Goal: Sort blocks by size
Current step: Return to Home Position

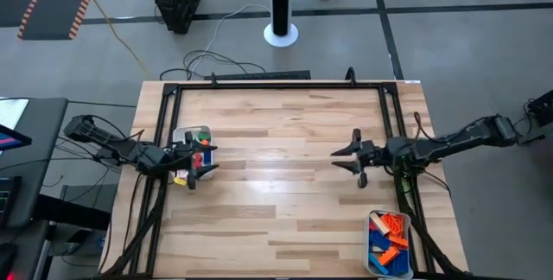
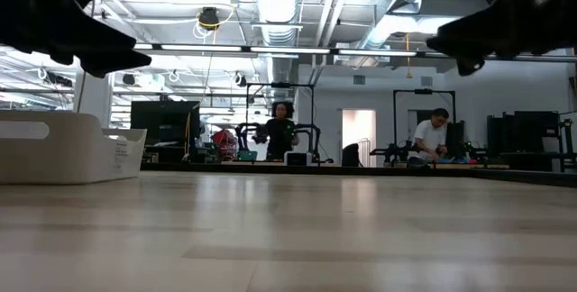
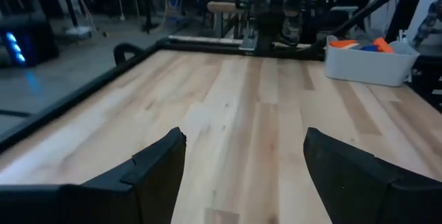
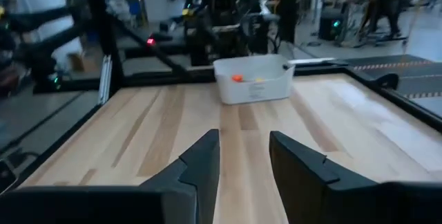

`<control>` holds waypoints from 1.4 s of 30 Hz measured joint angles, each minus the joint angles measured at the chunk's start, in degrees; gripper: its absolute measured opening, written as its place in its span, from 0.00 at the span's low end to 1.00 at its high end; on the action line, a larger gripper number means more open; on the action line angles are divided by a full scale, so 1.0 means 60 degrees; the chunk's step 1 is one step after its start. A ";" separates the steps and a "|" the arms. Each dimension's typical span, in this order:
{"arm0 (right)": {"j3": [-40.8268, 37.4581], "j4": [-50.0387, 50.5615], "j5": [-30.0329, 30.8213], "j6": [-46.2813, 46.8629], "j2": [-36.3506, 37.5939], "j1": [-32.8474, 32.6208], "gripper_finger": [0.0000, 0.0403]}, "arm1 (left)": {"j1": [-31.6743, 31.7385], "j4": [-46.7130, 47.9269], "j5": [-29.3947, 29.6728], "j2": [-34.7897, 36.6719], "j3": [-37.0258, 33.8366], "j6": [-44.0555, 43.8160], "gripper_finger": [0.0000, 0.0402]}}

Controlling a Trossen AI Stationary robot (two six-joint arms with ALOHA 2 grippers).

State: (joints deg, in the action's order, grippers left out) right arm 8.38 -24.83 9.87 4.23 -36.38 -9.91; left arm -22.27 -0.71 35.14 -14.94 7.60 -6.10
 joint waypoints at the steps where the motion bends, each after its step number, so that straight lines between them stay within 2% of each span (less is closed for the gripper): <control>1: -0.0159 0.0010 0.0000 0.0037 0.0283 0.0109 0.38 | 0.0030 -0.0050 0.0010 0.0117 -0.0057 0.0164 0.70; 7: -0.0829 0.0416 0.0012 0.0047 0.1848 0.0783 0.38 | 0.0100 -0.0074 -0.0050 0.0917 -0.0504 0.0872 0.70; 10: -0.0841 0.1245 0.0020 -0.0062 0.2558 0.1001 0.38 | 0.0100 -0.0139 -0.0192 0.1419 -0.0668 0.1269 0.70; 17: -0.0852 0.3346 -0.0155 -0.1006 0.4717 0.0767 0.38 | 0.0100 -0.0053 -0.1109 0.2502 -0.0682 0.2308 0.70; 22: -0.0852 0.4330 -0.0165 -0.1180 0.5865 0.0498 0.38 | 0.0100 -0.0063 -0.0960 0.2392 -0.0686 0.2757 0.70; 34: -0.0852 0.4644 -0.0197 -0.1212 0.5945 0.0397 0.38 | 0.0100 -0.0033 -0.0906 0.2326 -0.0691 0.0940 0.70; 42: -0.0852 0.4647 -0.0194 -0.1210 0.5942 0.0397 0.38 | 0.0100 -0.0026 -0.0896 0.2328 -0.0697 0.1891 0.70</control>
